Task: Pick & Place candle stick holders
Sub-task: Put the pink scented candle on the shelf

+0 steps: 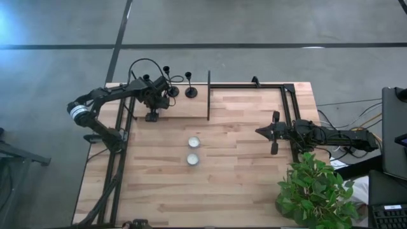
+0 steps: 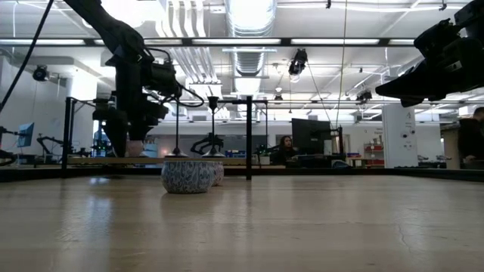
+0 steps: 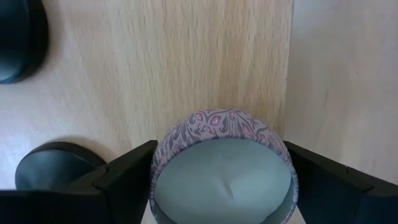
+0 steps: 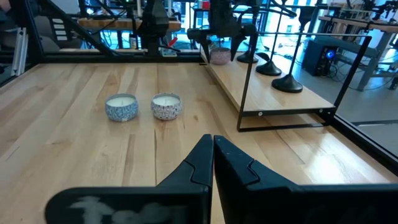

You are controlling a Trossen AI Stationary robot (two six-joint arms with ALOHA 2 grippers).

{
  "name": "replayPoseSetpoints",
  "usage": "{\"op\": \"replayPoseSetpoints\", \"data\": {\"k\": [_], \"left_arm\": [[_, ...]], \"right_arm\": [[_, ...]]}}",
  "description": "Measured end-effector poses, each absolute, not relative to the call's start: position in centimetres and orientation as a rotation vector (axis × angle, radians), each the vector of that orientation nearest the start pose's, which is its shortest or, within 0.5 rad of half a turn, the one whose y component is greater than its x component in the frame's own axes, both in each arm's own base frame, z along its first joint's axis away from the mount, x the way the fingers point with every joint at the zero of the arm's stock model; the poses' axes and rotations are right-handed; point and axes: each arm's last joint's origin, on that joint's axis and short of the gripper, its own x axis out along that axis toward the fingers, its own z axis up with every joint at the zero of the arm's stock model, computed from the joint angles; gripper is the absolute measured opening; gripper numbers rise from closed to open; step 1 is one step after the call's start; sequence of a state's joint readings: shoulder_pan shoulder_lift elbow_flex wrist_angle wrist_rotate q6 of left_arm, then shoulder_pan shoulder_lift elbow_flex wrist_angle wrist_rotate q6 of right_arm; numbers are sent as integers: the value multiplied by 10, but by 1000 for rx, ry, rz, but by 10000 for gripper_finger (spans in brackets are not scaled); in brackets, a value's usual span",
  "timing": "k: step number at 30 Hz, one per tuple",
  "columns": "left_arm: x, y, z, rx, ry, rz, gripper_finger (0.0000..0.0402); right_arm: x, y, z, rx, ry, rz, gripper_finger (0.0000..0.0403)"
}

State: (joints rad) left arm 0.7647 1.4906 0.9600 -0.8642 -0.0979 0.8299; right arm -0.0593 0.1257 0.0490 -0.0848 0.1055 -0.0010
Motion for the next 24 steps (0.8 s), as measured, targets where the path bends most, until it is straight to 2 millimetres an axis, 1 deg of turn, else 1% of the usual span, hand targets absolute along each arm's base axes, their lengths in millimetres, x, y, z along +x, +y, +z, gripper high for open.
{"op": "replayPoseSetpoints", "data": {"k": [3,20,24], "left_arm": [[184,180,199,198,1514,111,338],[183,181,200,165,1516,153,339],[186,184,206,184,1510,187,339]], "right_arm": [[102,-9,162,-5,162,-164,8],[102,-9,162,-5,162,-165,8],[102,-9,162,-5,162,-164,8]]}}
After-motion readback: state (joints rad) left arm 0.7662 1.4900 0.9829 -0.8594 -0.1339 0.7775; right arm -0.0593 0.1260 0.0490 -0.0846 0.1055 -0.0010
